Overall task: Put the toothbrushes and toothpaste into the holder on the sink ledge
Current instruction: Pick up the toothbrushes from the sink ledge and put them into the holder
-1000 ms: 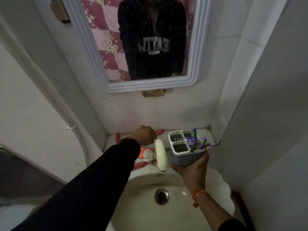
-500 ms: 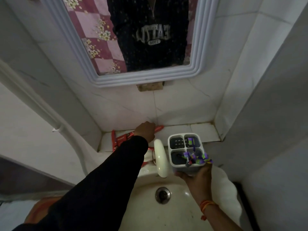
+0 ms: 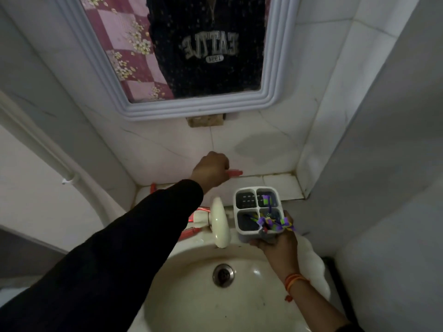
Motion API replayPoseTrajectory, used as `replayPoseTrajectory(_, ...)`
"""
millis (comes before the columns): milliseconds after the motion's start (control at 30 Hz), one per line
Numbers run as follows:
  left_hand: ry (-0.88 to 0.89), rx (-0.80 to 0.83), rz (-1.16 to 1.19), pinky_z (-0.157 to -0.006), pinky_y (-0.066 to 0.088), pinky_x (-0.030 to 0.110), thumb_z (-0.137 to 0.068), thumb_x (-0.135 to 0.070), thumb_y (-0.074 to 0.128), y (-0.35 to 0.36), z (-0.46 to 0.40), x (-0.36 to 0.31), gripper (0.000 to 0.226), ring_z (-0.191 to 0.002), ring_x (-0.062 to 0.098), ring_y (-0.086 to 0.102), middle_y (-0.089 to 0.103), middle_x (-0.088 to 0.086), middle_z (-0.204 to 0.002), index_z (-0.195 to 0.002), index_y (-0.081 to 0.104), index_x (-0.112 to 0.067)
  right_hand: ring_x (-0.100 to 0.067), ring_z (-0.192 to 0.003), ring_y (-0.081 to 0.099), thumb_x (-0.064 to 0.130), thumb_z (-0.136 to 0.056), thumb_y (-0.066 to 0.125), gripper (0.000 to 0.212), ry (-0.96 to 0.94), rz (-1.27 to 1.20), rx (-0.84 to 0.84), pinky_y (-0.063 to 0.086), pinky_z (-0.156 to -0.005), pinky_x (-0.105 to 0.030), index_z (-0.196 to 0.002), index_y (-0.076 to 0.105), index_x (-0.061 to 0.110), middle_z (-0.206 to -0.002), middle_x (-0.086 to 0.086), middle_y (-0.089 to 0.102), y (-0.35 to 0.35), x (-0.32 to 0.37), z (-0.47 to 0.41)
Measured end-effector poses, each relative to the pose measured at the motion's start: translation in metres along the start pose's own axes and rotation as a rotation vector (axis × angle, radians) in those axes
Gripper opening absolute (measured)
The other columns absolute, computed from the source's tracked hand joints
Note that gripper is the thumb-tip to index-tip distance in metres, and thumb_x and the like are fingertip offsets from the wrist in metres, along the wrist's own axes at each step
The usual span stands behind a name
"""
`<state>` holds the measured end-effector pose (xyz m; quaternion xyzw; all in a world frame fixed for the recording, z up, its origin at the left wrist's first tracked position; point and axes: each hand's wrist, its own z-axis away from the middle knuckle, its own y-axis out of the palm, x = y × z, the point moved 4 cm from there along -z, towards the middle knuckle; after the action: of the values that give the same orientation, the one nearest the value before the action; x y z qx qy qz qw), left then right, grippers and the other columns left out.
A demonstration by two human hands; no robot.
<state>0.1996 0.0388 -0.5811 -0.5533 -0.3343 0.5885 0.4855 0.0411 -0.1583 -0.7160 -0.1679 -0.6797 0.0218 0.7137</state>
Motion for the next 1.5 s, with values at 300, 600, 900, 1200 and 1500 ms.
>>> replayPoseTrajectory(300,0.335,-0.036,-0.062,-0.085,0.058,0.029,-0.075,-0.035,0.086,-0.044,0.037,-0.088,0.036,-0.089,0.015,0.07,0.076,-0.001,-0.101,-0.103,0.079,-0.015,0.008,-0.115,0.06,-0.008,-0.051,0.092,0.092,-0.024,-0.044,0.057,0.052,-0.085,-0.004,-0.131,0.054,0.017,-0.122,0.01,0.064,0.0,0.012,0.003)
replayPoseTrajectory(600,0.324,0.173,-0.084,-0.078,0.053,0.026,-0.088,-0.008,0.071,0.015,0.038,-0.107,0.022,-0.087,0.017,0.067,0.074,0.007,-0.106,-0.109,0.078,-0.012,0.028,-0.106,0.052,-0.009,-0.05,0.093,0.088,-0.076,-0.069,0.078,0.041,-0.085,0.007,-0.128,0.055,0.008,-0.117,0.011,0.061,0.0,0.008,0.001)
replayPoseTrajectory(900,0.114,0.149,0.238,-0.065,0.055,0.011,-0.087,-0.009,0.076,-0.01,0.026,-0.049,0.019,-0.057,-0.002,0.069,0.073,-0.009,-0.072,-0.106,0.08,-0.009,0.016,-0.111,0.059,-0.007,-0.05,0.094,0.107,-0.092,-0.055,0.032,0.051,-0.089,-0.005,-0.118,0.048,0.061,-0.123,0.017,0.063,-0.003,0.006,-0.001)
replayPoseTrajectory(1200,-0.213,0.094,-0.16,-0.088,0.053,0.035,-0.093,-0.032,0.064,0.011,0.006,0.081,0.038,-0.111,0.037,0.066,0.069,0.021,-0.119,-0.111,0.07,0.002,0.013,-0.109,0.061,-0.006,-0.049,0.096,0.1,-0.074,-0.088,0.049,0.047,-0.082,0.003,-0.133,0.051,0.022,-0.126,-0.002,0.064,-0.001,-0.001,-0.004)
replayPoseTrajectory(1500,-0.224,0.039,-0.308,-0.095,0.052,0.043,-0.098,-0.01,0.051,0.049,-0.002,0.1,0.03,-0.12,0.036,0.062,0.062,0.018,-0.13,-0.124,0.064,-0.006,-0.004,-0.119,0.063,-0.001,-0.046,0.099,0.106,-0.047,-0.084,0.07,0.056,-0.093,-0.016,-0.138,0.049,0.02,-0.13,0.003,0.065,0.001,-0.017,-0.009)
